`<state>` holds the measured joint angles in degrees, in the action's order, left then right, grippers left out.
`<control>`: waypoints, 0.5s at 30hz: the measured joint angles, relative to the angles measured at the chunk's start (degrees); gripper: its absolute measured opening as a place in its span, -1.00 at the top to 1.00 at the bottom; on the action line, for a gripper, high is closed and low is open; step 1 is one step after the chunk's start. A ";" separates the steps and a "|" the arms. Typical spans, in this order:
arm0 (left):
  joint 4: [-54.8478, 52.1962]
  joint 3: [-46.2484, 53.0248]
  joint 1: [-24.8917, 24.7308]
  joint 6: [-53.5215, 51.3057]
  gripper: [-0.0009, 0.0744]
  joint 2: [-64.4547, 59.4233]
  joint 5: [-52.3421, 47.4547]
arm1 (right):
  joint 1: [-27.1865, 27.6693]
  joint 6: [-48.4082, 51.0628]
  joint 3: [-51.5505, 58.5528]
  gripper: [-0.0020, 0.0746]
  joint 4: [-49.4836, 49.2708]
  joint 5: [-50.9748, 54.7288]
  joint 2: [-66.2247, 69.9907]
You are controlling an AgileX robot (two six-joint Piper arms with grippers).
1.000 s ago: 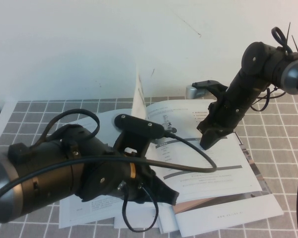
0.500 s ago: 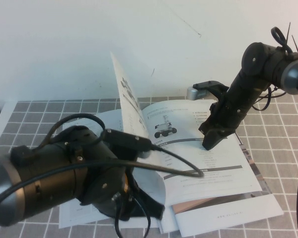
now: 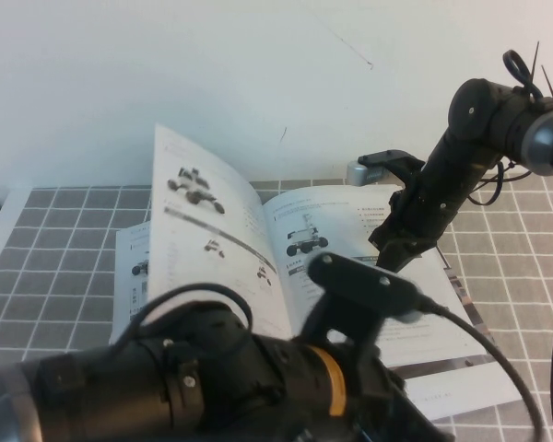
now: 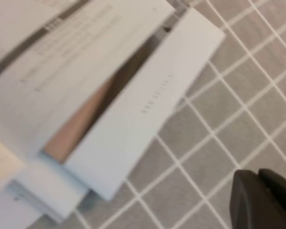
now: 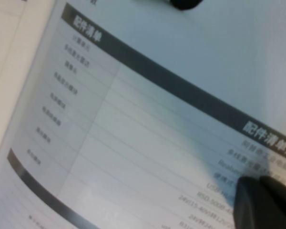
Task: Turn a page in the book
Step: Open the closed book
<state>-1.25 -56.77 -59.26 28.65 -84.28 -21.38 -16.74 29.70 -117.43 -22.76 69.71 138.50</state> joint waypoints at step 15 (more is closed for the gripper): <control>-15.98 0.00 27.04 7.60 0.99 -3.54 -5.56 | 0.00 -0.26 0.00 0.95 0.21 0.00 0.00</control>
<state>-17.23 -56.77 -32.22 36.25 -87.81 -26.94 -16.74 29.44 -117.43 -22.55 69.71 138.50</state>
